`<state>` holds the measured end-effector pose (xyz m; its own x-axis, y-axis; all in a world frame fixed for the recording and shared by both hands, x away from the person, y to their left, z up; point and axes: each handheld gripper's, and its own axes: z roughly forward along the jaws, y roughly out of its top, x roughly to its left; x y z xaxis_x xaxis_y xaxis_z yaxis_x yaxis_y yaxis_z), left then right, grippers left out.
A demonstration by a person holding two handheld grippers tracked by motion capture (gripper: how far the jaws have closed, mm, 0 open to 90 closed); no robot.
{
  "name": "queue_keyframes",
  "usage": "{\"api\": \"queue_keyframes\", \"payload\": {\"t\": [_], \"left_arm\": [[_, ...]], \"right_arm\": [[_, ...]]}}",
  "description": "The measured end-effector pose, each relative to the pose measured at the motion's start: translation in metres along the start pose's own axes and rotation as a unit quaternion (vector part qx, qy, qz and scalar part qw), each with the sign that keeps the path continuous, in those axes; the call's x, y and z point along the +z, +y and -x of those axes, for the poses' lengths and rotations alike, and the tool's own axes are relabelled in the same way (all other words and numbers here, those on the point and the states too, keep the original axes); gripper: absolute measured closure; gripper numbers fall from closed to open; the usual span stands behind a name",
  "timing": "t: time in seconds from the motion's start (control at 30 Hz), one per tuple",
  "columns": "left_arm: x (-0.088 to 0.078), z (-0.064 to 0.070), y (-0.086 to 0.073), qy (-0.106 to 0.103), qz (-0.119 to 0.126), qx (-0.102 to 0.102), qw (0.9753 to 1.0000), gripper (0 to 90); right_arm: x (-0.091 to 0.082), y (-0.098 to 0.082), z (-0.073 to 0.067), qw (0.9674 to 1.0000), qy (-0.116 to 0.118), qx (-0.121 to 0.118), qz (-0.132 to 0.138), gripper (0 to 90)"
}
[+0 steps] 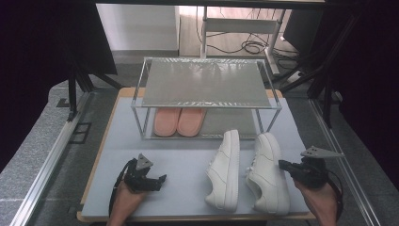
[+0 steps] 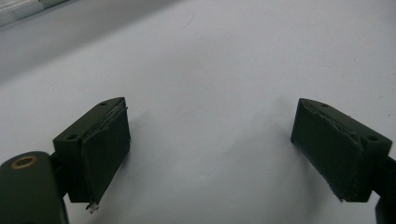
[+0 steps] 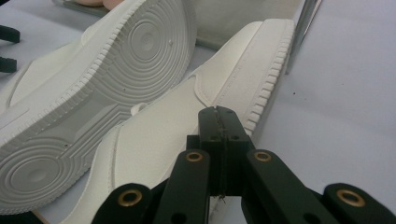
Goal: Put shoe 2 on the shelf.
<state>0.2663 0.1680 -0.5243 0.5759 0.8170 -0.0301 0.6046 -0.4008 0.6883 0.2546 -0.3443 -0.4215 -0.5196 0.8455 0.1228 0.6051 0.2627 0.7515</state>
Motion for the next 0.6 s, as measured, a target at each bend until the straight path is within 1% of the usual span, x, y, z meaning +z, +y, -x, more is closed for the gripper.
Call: {"api": "queue_keyframes", "payload": {"t": [0.1, 0.3, 0.4, 0.5, 0.6], "left_arm": [[0.0001, 0.0001, 0.0, 0.0, 0.001, -0.001, 1.0, 11.7], [0.0001, 0.0001, -0.0001, 0.0, 0.001, -0.001, 1.0, 11.8], [0.0001, 0.0001, -0.0001, 0.0, 0.001, -0.001, 1.0, 11.8], [0.0, 0.0, -0.0001, 0.0, 0.001, -0.001, 1.0, 11.9], [0.0, 0.0, -0.0002, 0.001, 0.002, -0.002, 1.0, 12.1]], "right_arm": [[0.0022, -0.0011, -0.0004, 1.0, 0.0, -0.001, -0.004, 90.0], [0.0017, -0.0036, 0.001, 1.0, 0.002, 0.0, 0.003, 90.0], [0.0012, -0.0036, 0.0005, 1.0, -0.004, -0.005, 0.002, 90.0], [-0.0002, -0.004, 0.0002, 0.9998, -0.015, -0.01, 0.0, 90.0], [-0.0017, -0.005, 0.0011, 0.9998, -0.02, -0.008, 0.0, 90.0]]}}
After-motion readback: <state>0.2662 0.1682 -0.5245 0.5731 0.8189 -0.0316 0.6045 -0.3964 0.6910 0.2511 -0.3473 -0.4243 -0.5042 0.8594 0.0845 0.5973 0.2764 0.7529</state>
